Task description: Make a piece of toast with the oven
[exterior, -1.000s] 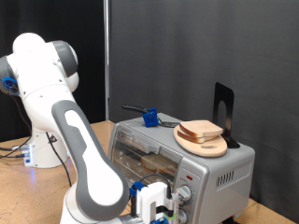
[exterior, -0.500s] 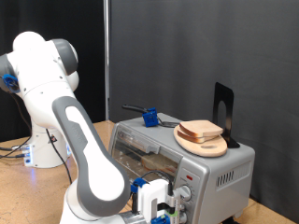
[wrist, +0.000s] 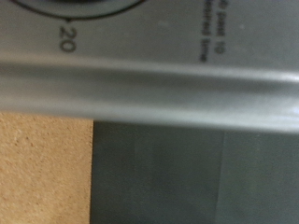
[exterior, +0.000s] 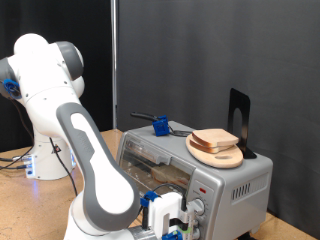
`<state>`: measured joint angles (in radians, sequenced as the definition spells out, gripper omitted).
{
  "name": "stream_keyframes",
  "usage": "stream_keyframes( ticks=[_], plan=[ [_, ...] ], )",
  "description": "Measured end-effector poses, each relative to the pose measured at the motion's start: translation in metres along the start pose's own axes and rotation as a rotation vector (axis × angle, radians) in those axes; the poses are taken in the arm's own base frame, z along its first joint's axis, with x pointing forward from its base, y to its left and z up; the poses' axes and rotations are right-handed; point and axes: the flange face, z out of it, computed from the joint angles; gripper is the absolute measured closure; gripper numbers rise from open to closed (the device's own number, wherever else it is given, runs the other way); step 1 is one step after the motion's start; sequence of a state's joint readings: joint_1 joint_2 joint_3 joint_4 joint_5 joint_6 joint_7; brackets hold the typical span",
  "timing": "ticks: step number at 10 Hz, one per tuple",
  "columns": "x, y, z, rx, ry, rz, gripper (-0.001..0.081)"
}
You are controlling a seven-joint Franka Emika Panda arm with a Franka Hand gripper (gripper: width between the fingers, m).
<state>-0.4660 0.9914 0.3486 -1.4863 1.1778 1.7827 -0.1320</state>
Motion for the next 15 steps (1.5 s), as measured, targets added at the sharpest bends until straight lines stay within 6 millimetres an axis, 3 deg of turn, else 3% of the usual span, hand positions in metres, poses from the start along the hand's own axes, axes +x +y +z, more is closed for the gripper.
stream_keyframes(
  ticks=[12,15],
  plan=[
    [-0.008,-0.015,-0.003,-0.232,-0.025,0.412,0.0599],
    [-0.009,-0.012,-0.003,-0.222,-0.033,0.377,0.0604]
  ],
)
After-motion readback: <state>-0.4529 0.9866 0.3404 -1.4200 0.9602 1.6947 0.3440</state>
